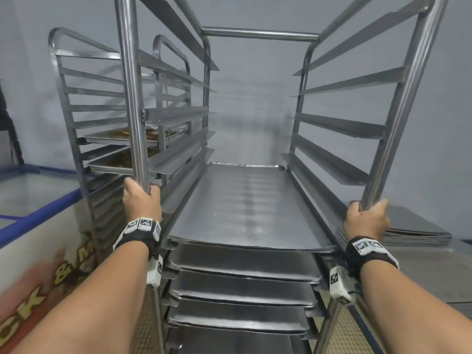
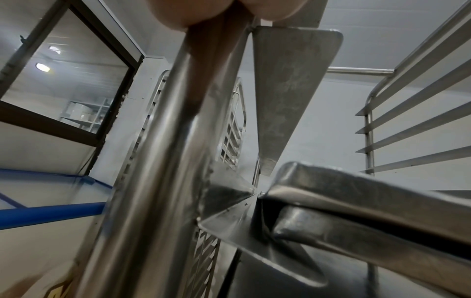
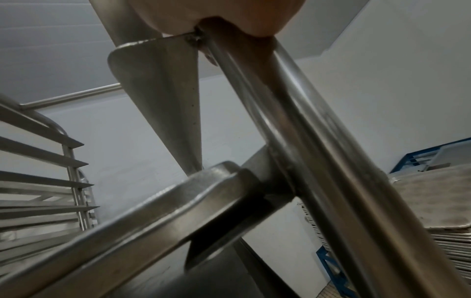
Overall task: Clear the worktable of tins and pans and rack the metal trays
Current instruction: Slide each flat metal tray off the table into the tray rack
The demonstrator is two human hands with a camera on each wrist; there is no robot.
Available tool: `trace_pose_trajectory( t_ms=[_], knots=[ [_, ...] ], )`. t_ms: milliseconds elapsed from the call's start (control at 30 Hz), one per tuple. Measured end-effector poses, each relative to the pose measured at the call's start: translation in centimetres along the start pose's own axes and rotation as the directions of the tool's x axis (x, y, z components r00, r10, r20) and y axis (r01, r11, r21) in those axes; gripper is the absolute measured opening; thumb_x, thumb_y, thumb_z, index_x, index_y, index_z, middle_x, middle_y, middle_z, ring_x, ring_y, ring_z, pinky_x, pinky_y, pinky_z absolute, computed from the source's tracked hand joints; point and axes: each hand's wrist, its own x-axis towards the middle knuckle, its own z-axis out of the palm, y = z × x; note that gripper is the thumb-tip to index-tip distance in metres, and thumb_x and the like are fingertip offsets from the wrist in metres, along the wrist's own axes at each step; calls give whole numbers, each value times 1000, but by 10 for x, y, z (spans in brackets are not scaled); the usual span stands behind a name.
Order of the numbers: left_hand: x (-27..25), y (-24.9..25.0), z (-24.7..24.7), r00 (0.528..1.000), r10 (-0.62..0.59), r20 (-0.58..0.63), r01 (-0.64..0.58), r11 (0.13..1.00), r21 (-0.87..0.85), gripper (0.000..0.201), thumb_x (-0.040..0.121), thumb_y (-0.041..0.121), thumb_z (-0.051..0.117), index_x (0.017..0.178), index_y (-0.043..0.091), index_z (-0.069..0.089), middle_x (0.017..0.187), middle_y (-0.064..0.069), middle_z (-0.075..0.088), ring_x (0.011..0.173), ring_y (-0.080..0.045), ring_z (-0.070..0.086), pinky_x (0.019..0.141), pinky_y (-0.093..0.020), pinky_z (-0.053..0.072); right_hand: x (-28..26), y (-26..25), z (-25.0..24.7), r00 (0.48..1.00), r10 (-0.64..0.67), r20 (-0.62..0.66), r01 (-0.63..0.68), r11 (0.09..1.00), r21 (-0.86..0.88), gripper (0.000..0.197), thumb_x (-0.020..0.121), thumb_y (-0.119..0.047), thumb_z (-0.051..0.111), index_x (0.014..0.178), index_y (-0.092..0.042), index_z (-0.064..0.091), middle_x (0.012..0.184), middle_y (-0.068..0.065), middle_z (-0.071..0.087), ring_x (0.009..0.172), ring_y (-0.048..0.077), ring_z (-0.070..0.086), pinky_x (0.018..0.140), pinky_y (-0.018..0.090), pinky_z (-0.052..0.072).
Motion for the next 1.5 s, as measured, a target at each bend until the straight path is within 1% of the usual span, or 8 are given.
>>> trace_pose_trajectory(
  t_ms=[167, 433, 600, 767, 900, 1067, 1400, 1500],
  knots=[
    [20, -5, 44, 1000, 7, -8, -7, 1000, 23, 30, 94, 14, 56, 110, -8, 44, 111, -32, 53, 100, -45, 53, 81, -48, 42, 28, 8, 40, 999, -9, 32, 8, 999, 35, 25, 93, -17, 54, 108, 0, 43, 83, 20, 50, 77, 38, 50, 64, 38, 37],
    [45, -2, 108, 999, -30, -41, 33, 997, 77, 32, 95, 14, 56, 115, -9, 45, 115, -31, 53, 103, -43, 54, 81, -47, 42, 71, 16, 101, 996, -44, 79, 40, 997, 60, 21, 94, -17, 55, 104, -2, 42, 80, 18, 52, 70, 34, 49, 61, 36, 38],
    [61, -1, 145, 997, -55, -49, 59, 995, 82, 30, 96, 15, 56, 113, -8, 46, 115, -30, 54, 104, -43, 54, 83, -48, 43, 96, 23, 139, 993, -69, 100, 62, 995, 78, 21, 94, -17, 55, 96, -10, 35, 78, 17, 52, 69, 38, 55, 62, 45, 49],
    [82, -7, 186, 995, -65, -70, 69, 996, 64, 28, 96, 17, 57, 109, -6, 46, 111, -30, 55, 100, -42, 56, 83, -47, 44, 123, 30, 177, 992, -78, 101, 66, 991, 120, 19, 93, -14, 54, 103, -3, 41, 74, 15, 52, 66, 34, 53, 59, 34, 39],
    [98, -15, 218, 997, -45, -58, 48, 997, 60, 26, 95, 16, 57, 105, -4, 46, 104, -29, 57, 94, -43, 57, 79, -47, 45, 143, 37, 209, 992, -83, 96, 72, 991, 115, 18, 92, -13, 54, 99, -7, 38, 67, 8, 49, 63, 35, 54, 58, 35, 41],
    [115, -19, 256, 997, -28, -71, 31, 999, 36, 25, 95, 14, 58, 106, -5, 45, 103, -31, 58, 92, -43, 57, 75, -43, 41, 165, 41, 243, 993, -71, 91, 60, 991, 121, 18, 93, -14, 53, 101, -8, 38, 74, 17, 55, 64, 35, 54, 60, 35, 41],
    [153, -38, 314, 999, 13, -50, -11, 999, 33, 24, 93, 18, 59, 101, 0, 44, 96, -27, 57, 87, -43, 58, 77, -52, 50, 193, 37, 301, 995, -71, 72, 65, 995, 81, 21, 94, -16, 53, 107, -4, 41, 75, 15, 51, 69, 36, 53, 62, 39, 44],
    [163, -41, 329, 999, 3, -49, -1, 999, 48, 25, 94, 20, 59, 100, 2, 43, 94, -23, 57, 82, -39, 57, 74, -47, 49, 201, 37, 318, 996, -42, 78, 38, 998, 55, 21, 94, -18, 52, 105, -6, 39, 79, 17, 51, 69, 37, 54, 63, 42, 46]
  ],
)
